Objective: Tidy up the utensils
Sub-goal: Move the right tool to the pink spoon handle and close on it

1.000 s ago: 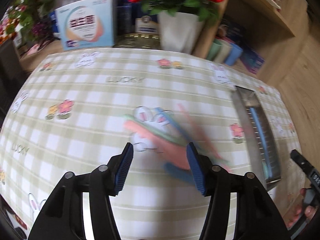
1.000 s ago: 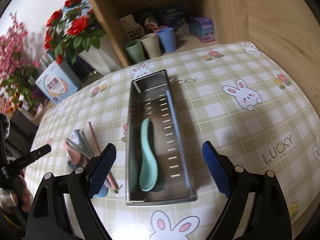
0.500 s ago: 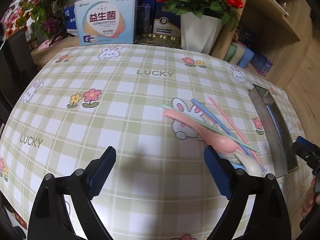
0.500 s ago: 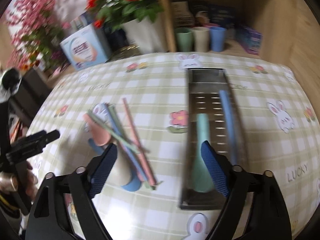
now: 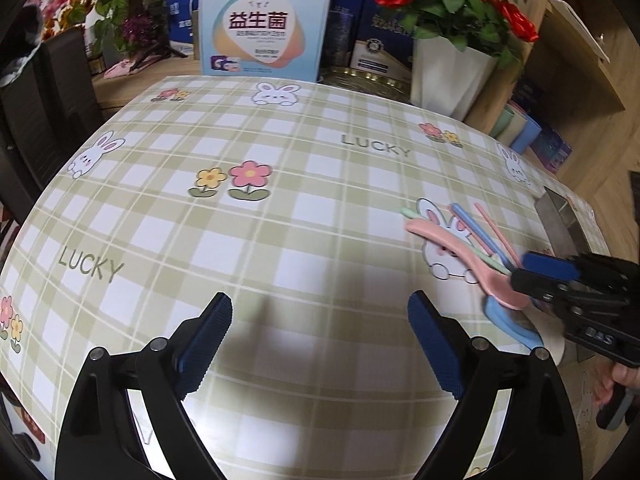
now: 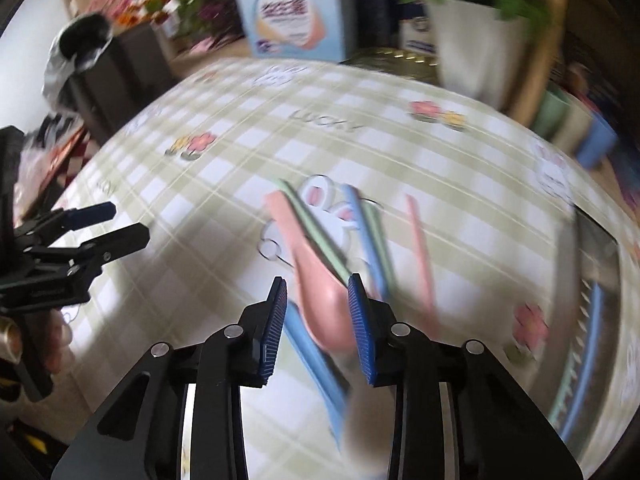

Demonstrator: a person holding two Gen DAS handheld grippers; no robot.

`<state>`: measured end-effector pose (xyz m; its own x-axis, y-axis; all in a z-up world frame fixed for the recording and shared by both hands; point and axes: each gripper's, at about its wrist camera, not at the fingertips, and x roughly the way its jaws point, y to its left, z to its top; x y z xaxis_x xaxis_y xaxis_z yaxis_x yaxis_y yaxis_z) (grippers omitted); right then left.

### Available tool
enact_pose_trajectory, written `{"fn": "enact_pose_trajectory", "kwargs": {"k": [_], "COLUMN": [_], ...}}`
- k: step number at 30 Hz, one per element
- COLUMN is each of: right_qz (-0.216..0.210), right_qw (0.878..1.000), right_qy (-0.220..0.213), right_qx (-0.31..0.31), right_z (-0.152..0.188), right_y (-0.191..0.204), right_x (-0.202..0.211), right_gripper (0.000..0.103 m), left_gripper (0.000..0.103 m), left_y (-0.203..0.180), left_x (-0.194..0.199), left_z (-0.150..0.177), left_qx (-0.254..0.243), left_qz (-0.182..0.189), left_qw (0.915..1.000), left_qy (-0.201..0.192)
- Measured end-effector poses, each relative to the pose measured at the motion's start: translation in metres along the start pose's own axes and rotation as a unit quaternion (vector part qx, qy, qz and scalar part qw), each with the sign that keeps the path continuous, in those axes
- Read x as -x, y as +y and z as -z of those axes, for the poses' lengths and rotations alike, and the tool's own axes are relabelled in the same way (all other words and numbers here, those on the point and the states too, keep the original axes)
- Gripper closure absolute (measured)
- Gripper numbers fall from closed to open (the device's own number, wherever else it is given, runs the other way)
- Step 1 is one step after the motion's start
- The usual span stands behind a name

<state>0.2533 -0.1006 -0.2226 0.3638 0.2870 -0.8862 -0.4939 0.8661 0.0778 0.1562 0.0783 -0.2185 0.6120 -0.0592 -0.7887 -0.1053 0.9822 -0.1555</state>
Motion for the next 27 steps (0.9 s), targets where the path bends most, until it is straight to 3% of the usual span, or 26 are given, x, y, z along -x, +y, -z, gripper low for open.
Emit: {"fn": "enact_pose_trajectory", "kwargs": {"k": [6, 15, 24, 27], "right_qz": [-0.004, -0.008, -0.024, -0.019], "right_qw": [0.999, 0.999, 0.999, 0.999], "right_qy": [0.026, 0.042, 0.041, 0.040], "right_qx": [0.027, 0.018, 0.006, 0.010], "right_z": [-0.016, -0.022, -0.020, -0.019], "right_y": [0.014, 0.011, 0.012, 0.015], "right_x": [-0.028, -0.042, -0.048, -0.047], "right_gripper": [0.072, 0.073, 0.088, 0.088], "left_gripper": [0.016, 0.016, 0.016, 0.016], "left_y": [0.016, 0.020, 0.023, 0.021], "left_x": [-0.002, -0.010, -0.014, -0.015], "left_z": [0.000, 0.004, 0.007, 0.008], "left_qx": [0.022, 0.034, 0.042, 0.040], "left_qz": [0.012, 0.029, 0.029, 0.032], "left_qw": [0.9997, 0.9990, 0.9987, 0.9986], "left_qy": [-0.001, 0.008, 0.011, 0.014]}}
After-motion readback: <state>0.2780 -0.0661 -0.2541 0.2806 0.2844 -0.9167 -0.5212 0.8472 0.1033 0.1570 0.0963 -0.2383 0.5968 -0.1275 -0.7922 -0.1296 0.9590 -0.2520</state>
